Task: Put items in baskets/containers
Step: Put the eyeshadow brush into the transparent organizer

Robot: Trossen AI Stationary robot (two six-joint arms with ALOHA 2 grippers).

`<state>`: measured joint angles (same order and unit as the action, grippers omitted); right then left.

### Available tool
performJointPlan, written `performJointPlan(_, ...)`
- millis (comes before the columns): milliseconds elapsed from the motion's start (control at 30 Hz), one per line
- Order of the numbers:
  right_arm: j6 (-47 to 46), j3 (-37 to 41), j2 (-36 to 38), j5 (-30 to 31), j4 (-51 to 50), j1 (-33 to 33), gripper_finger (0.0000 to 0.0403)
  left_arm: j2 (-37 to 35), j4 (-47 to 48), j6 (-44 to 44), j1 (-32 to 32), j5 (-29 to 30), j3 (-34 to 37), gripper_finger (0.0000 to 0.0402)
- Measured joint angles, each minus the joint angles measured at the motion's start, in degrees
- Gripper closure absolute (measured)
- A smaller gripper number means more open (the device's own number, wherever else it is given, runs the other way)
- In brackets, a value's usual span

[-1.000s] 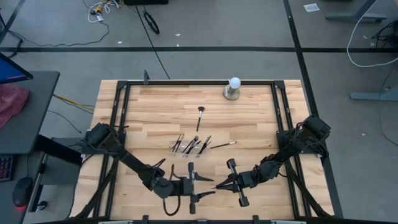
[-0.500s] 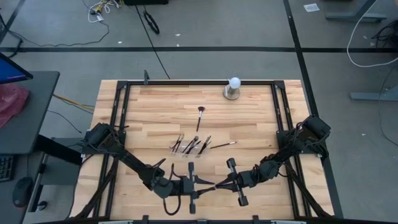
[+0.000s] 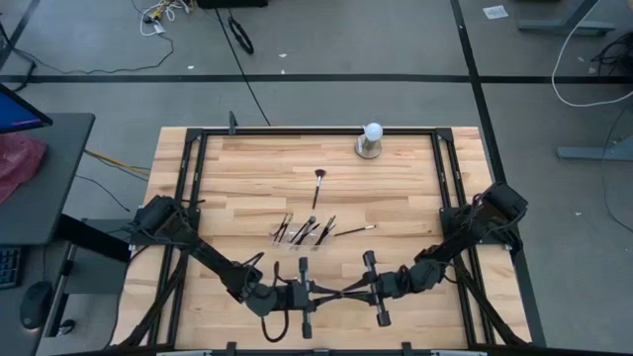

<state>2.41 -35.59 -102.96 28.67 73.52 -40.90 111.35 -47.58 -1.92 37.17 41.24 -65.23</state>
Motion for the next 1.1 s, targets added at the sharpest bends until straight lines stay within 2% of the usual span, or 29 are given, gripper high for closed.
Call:
performJointPlan(133, -0.5, 0.0, 3.9, 8.2, -8.8, -1.7, 0.0308, -1.9, 4.9, 1.3, 1.0, 1.9, 0.0, 0.0395)
performJointPlan(200, -1.4, 0.1, 6.9, 12.9, -15.2, -2.7, 0.0290, -4.4, 11.8, 4.5, 1.5, 3.1, 0.0, 0.0396)
performJointPlan(300, -4.4, 0.1, 11.0, 16.4, -23.8, -3.9, 0.0268, -9.2, 25.0, 12.9, 2.1, 3.3, 0.0, 0.0396)
performJointPlan(400, -8.2, 0.1, 13.6, 16.5, -29.7, -4.4, 0.0255, -14.4, 38.7, 22.1, 2.3, 2.5, 0.0, 0.0395)
performJointPlan(533, -10.5, 0.1, 13.8, 16.4, -31.8, -4.3, 0.0250, -21.5, 55.1, 32.8, 1.5, 1.3, 0.0, 0.0396)
performJointPlan(733, -12.5, 0.1, 13.3, 16.3, -33.2, -4.3, 0.0250, -31.6, 74.3, 44.1, -1.4, -6.8, -0.1, 0.0396)
performJointPlan(833, -12.5, 0.1, 13.3, 16.4, -33.4, -4.3, 0.0250, -34.3, 84.4, 47.7, -3.3, -11.4, -2.1, 0.0396)
performJointPlan(967, -12.5, 0.1, 13.3, 16.4, -33.4, -4.0, 0.0250, -34.0, 98.9, 47.8, -5.1, -16.9, -9.1, 0.0396)
performJointPlan(1100, -12.7, 0.1, 13.3, 16.3, -33.5, -3.6, 0.0250, -32.5, 108.1, 46.3, -6.6, -18.1, -16.1, 0.0396)
